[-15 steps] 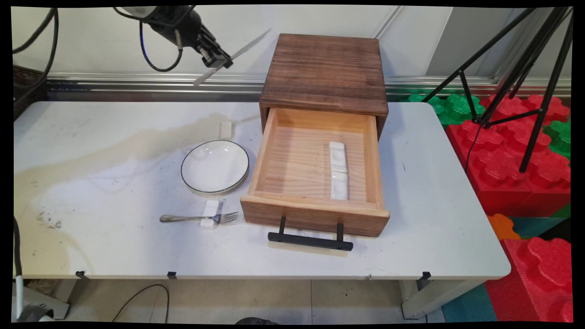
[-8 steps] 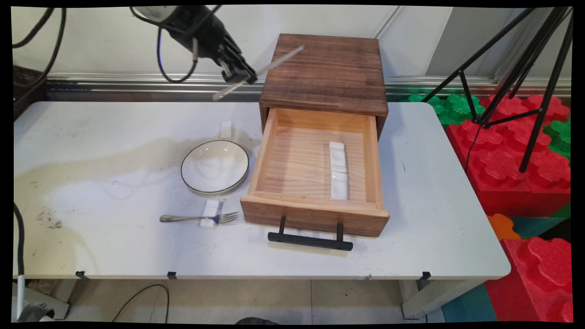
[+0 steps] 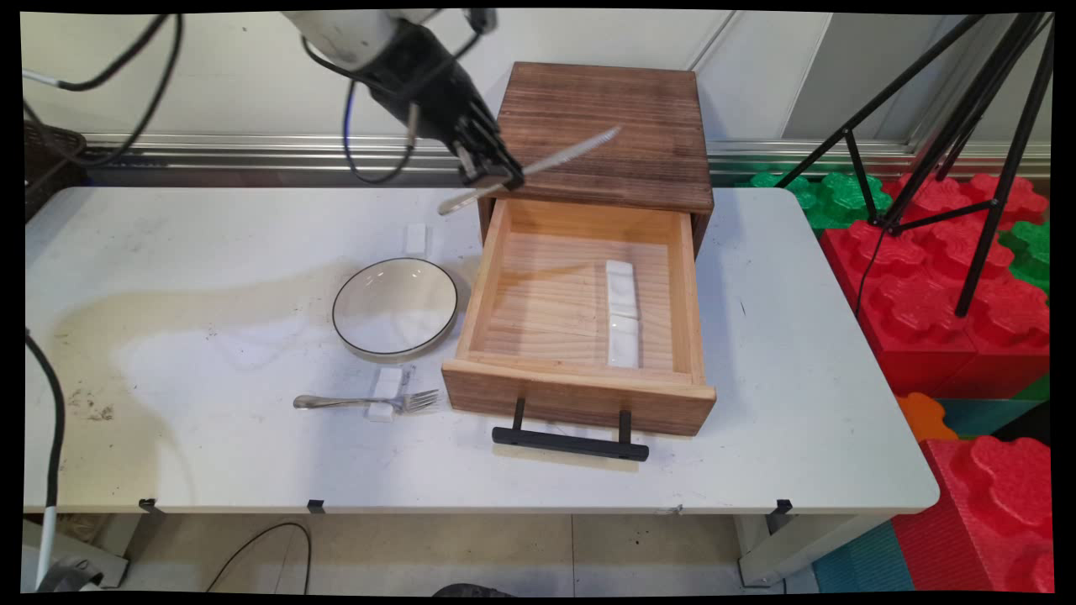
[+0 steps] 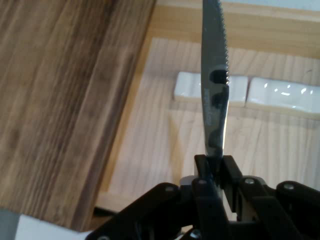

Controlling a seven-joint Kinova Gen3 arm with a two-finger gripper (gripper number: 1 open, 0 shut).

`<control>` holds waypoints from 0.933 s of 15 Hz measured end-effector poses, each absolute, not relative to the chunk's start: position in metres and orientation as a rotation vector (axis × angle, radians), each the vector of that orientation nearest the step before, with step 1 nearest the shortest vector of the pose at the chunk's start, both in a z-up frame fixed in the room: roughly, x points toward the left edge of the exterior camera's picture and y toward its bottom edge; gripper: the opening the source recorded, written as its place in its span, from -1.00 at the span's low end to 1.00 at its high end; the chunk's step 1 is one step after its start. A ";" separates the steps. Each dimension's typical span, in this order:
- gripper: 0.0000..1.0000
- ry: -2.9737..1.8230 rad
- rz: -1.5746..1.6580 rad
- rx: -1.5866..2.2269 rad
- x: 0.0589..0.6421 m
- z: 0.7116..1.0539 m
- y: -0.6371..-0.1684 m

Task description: Place the picked object into the drawer

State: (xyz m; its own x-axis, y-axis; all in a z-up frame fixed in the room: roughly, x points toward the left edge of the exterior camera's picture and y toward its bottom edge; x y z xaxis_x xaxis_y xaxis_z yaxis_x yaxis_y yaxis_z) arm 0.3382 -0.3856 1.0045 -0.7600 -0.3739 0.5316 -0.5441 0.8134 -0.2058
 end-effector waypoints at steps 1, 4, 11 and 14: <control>-1.00 -2.525 0.474 0.660 0.330 1.001 -0.389; -1.00 -2.533 0.456 0.617 0.313 0.988 -0.399; -1.00 -2.546 0.426 0.544 0.287 0.952 -0.432; -1.00 -2.550 0.411 0.516 0.280 0.938 -0.443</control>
State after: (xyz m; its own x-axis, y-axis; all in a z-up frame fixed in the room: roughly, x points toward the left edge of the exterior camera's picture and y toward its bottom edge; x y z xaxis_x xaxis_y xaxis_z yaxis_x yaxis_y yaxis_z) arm 0.2800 -0.4433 0.9375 -0.8019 -0.2798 0.5279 -0.4314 0.8825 -0.1875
